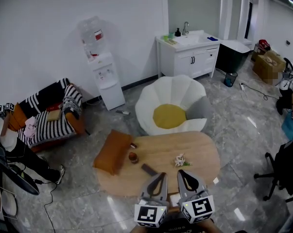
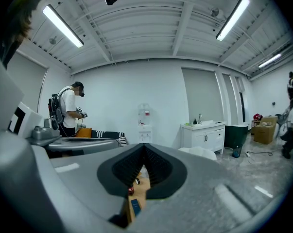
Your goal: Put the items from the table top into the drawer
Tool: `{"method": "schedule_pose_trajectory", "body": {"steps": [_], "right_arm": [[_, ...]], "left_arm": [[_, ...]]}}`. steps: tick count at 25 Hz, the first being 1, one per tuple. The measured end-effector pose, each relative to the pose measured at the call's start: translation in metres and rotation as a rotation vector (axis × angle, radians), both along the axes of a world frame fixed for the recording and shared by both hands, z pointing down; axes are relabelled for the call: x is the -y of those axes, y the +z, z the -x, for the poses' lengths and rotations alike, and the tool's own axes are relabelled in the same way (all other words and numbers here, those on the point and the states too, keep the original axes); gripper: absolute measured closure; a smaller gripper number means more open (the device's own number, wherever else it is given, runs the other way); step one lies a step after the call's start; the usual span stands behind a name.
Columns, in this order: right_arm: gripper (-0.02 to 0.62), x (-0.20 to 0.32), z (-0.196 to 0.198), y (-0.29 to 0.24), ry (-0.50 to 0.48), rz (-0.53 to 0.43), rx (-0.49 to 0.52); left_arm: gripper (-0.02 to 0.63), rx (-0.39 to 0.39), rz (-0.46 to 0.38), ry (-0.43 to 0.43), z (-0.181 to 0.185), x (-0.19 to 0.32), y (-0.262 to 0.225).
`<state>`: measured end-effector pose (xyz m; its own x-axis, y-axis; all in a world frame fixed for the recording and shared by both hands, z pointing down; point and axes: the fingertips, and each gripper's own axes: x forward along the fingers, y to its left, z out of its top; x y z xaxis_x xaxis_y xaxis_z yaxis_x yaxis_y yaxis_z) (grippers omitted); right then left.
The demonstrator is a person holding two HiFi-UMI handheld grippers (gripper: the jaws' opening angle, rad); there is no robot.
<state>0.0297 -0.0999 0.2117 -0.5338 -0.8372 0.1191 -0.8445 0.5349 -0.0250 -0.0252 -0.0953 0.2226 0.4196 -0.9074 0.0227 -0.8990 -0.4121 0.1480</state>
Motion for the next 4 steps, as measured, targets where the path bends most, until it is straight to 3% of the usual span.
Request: {"method": "schedule_pose_trajectory", "body": {"steps": [4], "right_arm": [[0.592, -0.0011, -0.001, 0.0035, -0.001, 0.006, -0.002]], "left_arm": [[0.594, 0.005, 0.009, -0.002, -0.0008, -0.0007, 0.0032]]}}
